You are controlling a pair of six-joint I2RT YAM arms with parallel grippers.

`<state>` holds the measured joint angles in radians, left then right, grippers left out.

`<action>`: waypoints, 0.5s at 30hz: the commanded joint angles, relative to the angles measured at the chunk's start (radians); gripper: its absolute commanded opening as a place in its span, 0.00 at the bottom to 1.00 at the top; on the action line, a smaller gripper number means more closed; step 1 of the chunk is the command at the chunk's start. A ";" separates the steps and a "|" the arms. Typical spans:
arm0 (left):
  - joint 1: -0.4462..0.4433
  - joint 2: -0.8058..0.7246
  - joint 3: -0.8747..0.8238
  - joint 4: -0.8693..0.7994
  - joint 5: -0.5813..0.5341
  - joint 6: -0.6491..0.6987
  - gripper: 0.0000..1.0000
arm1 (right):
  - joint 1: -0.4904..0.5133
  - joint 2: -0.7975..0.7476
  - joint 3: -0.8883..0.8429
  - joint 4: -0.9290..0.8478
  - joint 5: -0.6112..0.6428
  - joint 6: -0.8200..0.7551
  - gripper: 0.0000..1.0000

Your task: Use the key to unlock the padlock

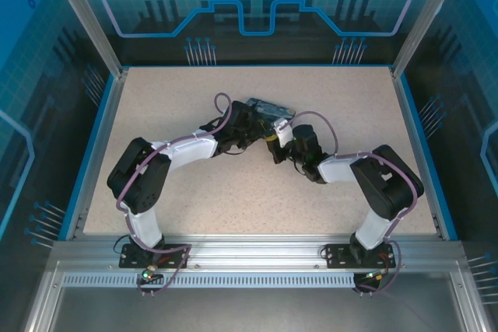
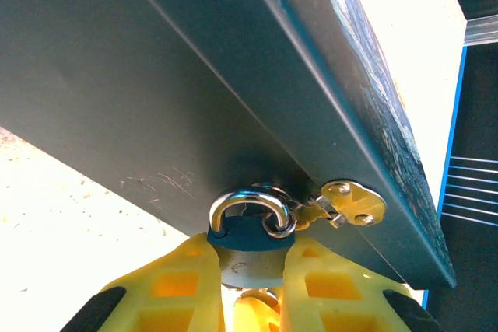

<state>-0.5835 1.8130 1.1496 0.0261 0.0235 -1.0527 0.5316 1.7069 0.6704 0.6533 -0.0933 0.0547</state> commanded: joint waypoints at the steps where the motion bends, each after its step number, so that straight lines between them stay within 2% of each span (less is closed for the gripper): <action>1: -0.012 0.000 0.024 0.035 0.059 -0.021 0.16 | 0.053 -0.036 0.055 0.047 -0.005 -0.058 0.00; 15: -0.010 0.003 0.024 0.037 0.062 -0.023 0.15 | 0.061 -0.051 0.036 0.053 0.052 -0.096 0.00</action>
<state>-0.5789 1.8133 1.1496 0.0311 0.0242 -1.0687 0.5579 1.6974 0.6788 0.6350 -0.0109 -0.0086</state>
